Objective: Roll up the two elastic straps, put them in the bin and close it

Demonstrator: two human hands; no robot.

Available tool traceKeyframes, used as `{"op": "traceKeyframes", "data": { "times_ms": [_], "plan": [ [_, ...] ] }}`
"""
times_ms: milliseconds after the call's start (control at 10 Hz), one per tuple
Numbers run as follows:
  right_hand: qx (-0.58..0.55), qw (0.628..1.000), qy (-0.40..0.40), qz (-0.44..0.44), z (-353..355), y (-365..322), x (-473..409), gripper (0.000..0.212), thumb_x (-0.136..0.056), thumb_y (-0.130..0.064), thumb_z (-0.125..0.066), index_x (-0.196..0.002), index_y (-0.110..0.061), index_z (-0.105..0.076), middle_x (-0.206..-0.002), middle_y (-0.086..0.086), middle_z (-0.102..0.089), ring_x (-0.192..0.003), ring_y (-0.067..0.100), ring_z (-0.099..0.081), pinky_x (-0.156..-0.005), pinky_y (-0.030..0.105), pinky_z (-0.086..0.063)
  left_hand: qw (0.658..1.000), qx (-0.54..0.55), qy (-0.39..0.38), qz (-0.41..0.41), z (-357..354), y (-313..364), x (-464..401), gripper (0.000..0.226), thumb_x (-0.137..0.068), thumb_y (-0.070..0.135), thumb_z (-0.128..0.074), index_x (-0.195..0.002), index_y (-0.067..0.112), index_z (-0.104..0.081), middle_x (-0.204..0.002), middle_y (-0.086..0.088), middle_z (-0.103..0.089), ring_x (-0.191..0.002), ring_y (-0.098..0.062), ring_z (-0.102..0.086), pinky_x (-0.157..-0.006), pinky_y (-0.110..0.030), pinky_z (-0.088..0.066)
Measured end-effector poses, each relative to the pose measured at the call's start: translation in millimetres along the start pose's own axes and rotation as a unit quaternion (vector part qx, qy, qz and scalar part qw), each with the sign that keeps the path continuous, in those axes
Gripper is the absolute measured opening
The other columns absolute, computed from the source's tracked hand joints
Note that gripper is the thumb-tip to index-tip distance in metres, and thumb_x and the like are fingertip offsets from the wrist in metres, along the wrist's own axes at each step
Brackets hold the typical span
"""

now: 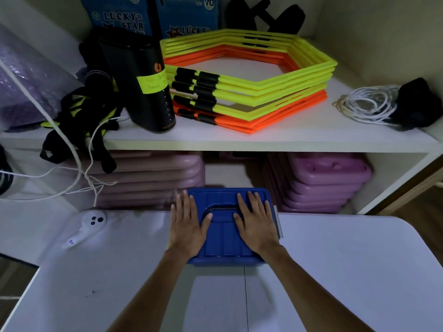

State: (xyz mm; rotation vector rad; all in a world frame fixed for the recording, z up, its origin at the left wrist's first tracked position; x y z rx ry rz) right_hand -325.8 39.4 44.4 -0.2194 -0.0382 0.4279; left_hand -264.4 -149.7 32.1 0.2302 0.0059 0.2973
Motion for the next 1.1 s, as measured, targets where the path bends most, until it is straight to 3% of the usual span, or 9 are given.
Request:
{"op": "traceKeyframes", "data": {
  "times_ms": [100,200,300,500,700,800,900,1000,1100],
  "plan": [
    [-0.058,0.990,0.065,-0.109,6,24,8,0.085,-0.088,-0.074,-0.030,-0.156,-0.030,-0.006,-0.164,0.011,-0.005,-0.152,0.029,0.001,-0.119,0.049,0.003,1.000,-0.014,0.000,-0.001,1,-1,0,0.091,-0.080,0.068,0.018,-0.150,0.009,0.012,-0.157,-0.013,0.022,-0.144,-0.026,0.025,-0.118,-0.041,0.013],
    [-0.354,0.893,0.000,-0.279,9,39,19,0.109,-0.070,-0.074,-0.067,-0.153,-0.030,-0.013,-0.157,0.012,-0.028,-0.137,0.030,-0.039,-0.111,0.042,-0.037,1.000,-0.014,-0.003,-0.007,-1,-1,0,0.089,-0.082,0.067,0.014,-0.150,0.010,0.011,-0.158,-0.013,0.021,-0.144,-0.027,0.024,-0.119,-0.042,0.011],
    [-0.426,0.863,0.003,-0.273,12,31,18,0.074,-0.076,-0.057,-0.074,-0.131,-0.018,-0.045,-0.124,0.008,-0.063,-0.099,0.023,-0.061,-0.084,0.034,-0.052,1.000,-0.020,0.002,-0.009,-2,-2,-1,0.089,-0.083,0.067,0.013,-0.150,0.009,0.009,-0.158,-0.014,0.020,-0.145,-0.028,0.022,-0.120,-0.043,0.008],
    [-0.340,0.909,0.039,-0.237,15,18,23,0.061,-0.090,-0.050,-0.062,-0.131,-0.012,-0.039,-0.121,0.013,-0.063,-0.104,0.034,-0.063,-0.083,0.039,-0.051,1.000,-0.023,0.005,-0.011,-3,-1,-2,0.088,-0.084,0.065,0.012,-0.150,0.008,0.008,-0.158,-0.015,0.018,-0.146,-0.029,0.020,-0.120,-0.042,0.008],
    [-0.185,0.952,0.030,-0.243,10,7,25,0.076,-0.097,-0.055,-0.041,-0.152,-0.013,-0.012,-0.129,0.017,-0.055,-0.108,0.037,-0.062,-0.082,0.043,-0.054,1.000,-0.009,0.000,-0.011,-5,0,-2,0.088,-0.083,0.066,0.012,-0.150,0.009,0.010,-0.158,-0.012,0.020,-0.145,-0.028,0.022,-0.119,-0.042,0.009],
    [-0.132,0.964,0.018,-0.231,5,2,26,0.077,-0.099,-0.057,-0.027,-0.156,-0.012,0.001,-0.150,0.020,-0.035,-0.135,0.036,-0.043,-0.102,0.045,-0.047,1.000,-0.007,-0.008,-0.008,-2,0,-3,0.090,-0.081,0.066,0.013,-0.150,0.009,0.010,-0.158,-0.013,0.020,-0.145,-0.029,0.021,-0.119,-0.041,0.010],
    [-0.001,0.993,0.031,-0.118,-6,8,25,0.075,-0.095,-0.054,0.013,-0.156,-0.013,-0.002,-0.164,0.013,0.003,-0.151,0.029,0.008,-0.121,0.054,-0.009,0.999,-0.024,-0.020,-0.006,-3,1,0,0.090,-0.081,0.066,0.013,-0.150,0.008,0.010,-0.158,-0.014,0.020,-0.146,-0.030,0.019,-0.119,-0.042,0.010],
    [-0.001,0.997,-0.046,-0.068,5,14,15,0.088,-0.079,-0.063,0.030,-0.155,-0.022,0.012,-0.161,0.006,0.022,-0.144,0.022,0.028,-0.122,0.052,0.003,0.998,-0.034,-0.054,0.012,9,5,-7,0.083,-0.089,0.064,0.004,-0.150,0.009,0.013,-0.157,-0.014,0.022,-0.146,-0.031,0.019,-0.119,-0.045,0.009],
    [-0.032,0.993,-0.102,-0.043,15,15,19,0.071,-0.094,-0.064,-0.003,-0.153,-0.030,0.016,-0.159,0.005,0.028,-0.145,0.022,0.030,-0.118,0.048,0.013,0.994,-0.075,-0.084,0.003,15,10,-2,0.079,-0.092,0.063,0.001,-0.149,0.011,0.017,-0.155,-0.015,0.027,-0.145,-0.031,0.022,-0.117,-0.050,0.011]
  ]
}}
Point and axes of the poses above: each hand's wrist, its own x-axis away from the middle knuckle, its own z-axis out of the back of the hand, y = z × x, the point moved 1 cm from there along -x, towards the middle knuckle
